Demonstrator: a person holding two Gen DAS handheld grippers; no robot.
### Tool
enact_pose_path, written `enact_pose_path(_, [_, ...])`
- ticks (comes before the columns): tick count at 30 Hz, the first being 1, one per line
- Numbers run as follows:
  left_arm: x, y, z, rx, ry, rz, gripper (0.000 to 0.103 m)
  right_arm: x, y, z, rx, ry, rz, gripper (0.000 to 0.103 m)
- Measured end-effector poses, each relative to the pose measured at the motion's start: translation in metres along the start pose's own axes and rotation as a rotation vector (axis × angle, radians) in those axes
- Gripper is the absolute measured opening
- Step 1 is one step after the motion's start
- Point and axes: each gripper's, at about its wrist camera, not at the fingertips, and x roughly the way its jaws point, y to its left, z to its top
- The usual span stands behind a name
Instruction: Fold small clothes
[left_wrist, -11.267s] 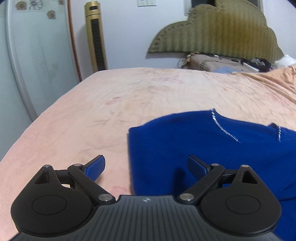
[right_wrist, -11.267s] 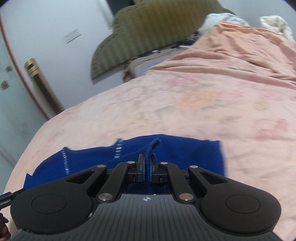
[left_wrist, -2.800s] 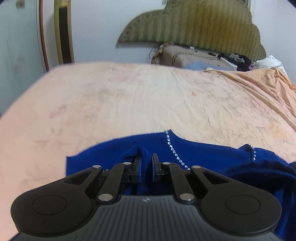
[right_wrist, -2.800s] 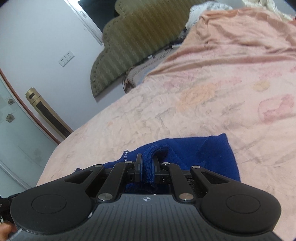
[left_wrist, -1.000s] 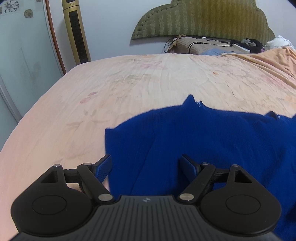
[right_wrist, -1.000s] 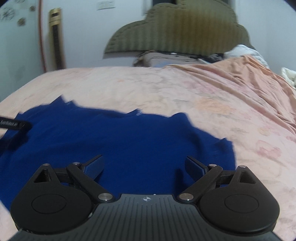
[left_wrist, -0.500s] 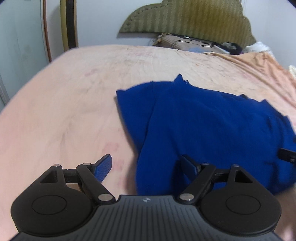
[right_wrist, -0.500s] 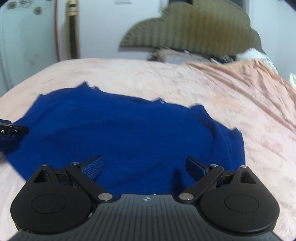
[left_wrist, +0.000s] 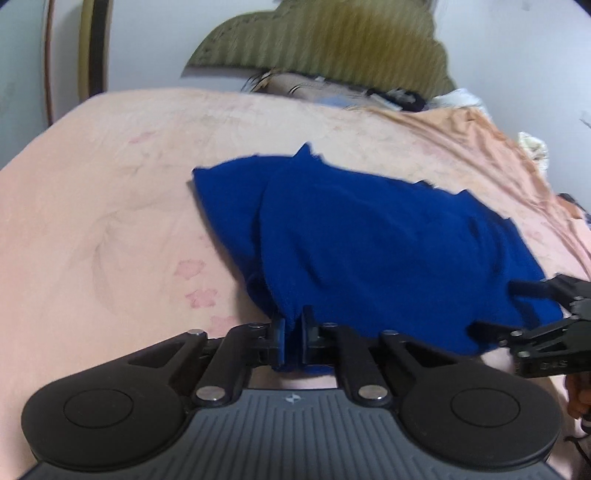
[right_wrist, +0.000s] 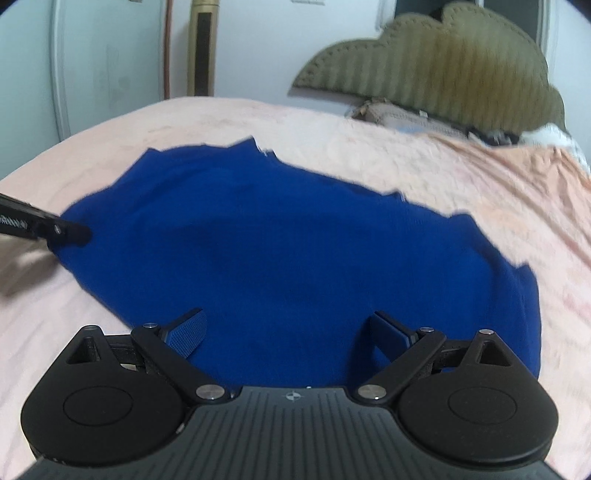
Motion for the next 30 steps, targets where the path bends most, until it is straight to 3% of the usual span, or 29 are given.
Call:
enact_pose_path(4, [-0.01, -0.006, -0.011, 0.128, 0.025, 0.017, 0.005, -0.003, -0.005, -0.012, -0.005, 0.036, 0.025, 0.097])
enact_pose_path(9, [-0.006, -0.004, -0.011, 0.114, 0.05, 0.034, 0.005, -0.008, -0.001, -0.002, 0.012, 0.012, 0.033, 0.097])
enact_pose_path(15, [-0.011, -0.017, -0.01, 0.158, 0.061, 0.124, 0.011, -0.008, 0.02, 0.009, -0.05, -0.003, 0.059, 0.097])
enact_pose_path(19, [-0.019, -0.013, -0.007, 0.146, 0.057, 0.165, 0.031, -0.012, 0.035, 0.016, -0.149, -0.008, 0.093, 0.096])
enact_pose_path(22, [-0.02, -0.01, 0.005, 0.134, 0.021, 0.244, 0.04, -0.013, 0.046, 0.034, -0.169, -0.05, 0.093, 0.097])
enact_pose_path(25, [-0.008, -0.009, 0.022, 0.105, 0.001, 0.289, 0.074, -0.003, 0.055, 0.048, -0.138, -0.068, 0.106, 0.097])
enact_pose_path(30, [0.024, -0.01, 0.028, 0.138, 0.04, 0.362, 0.074, 0.012, 0.073, 0.04, -0.164, -0.005, 0.084, 0.096])
